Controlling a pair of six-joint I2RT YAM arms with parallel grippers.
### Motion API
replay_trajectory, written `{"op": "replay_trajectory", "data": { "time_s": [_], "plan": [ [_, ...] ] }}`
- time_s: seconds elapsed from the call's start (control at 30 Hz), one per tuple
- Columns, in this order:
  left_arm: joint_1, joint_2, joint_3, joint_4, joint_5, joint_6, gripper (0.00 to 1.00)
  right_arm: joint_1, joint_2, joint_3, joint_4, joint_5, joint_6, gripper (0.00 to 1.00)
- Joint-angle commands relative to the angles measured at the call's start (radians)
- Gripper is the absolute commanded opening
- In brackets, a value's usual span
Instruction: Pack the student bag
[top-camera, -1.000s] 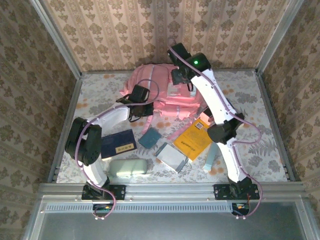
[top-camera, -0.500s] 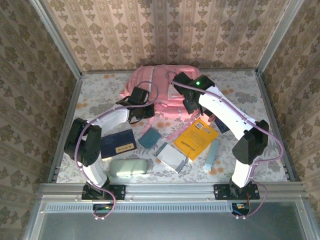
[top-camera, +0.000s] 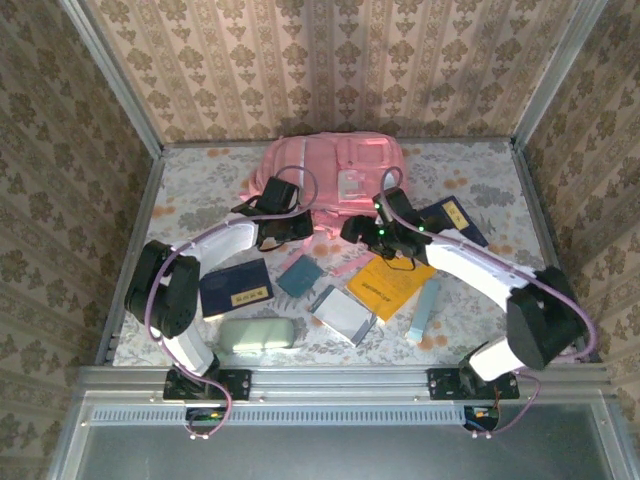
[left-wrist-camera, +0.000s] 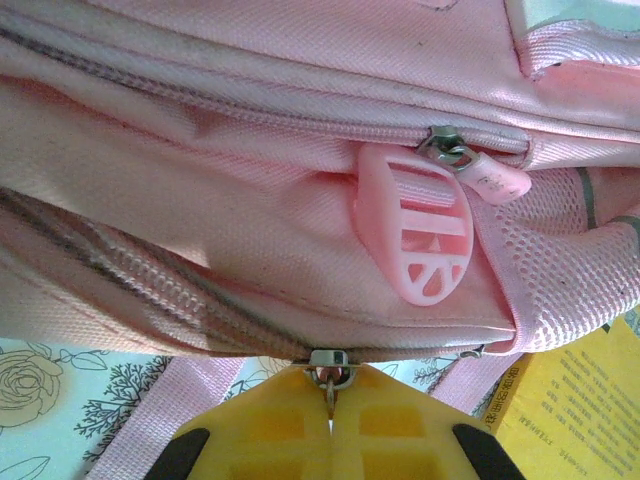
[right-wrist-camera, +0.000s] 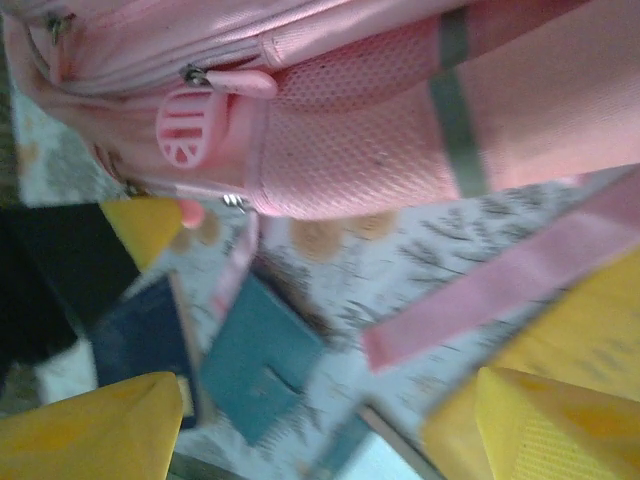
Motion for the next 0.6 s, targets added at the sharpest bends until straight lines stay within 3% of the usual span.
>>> {"op": "replay_trajectory", "data": {
  "time_s": [0.0,0.2,0.43,0.57],
  "plan": [
    [-0.002,-0.044,0.022,0.039,0.016,-0.022,0.00,0.001,0.094,-0.027,0.275,-0.087,0.319,0.79],
    [-0.003,-0.049,0.036,0.035,0.028,-0.028,0.00,-0.026,0.232,-0.031,0.469,-0.056,0.397,0.79],
    [-0.006,-0.059,0.042,0.018,0.039,-0.020,0.00,-0.092,0.375,0.071,0.468,-0.044,0.345,0.71],
    [-0.009,-0.055,0.046,-0.003,0.047,-0.002,0.00,-0.133,0.416,0.122,0.471,-0.076,0.314,0.53]
  ]
}}
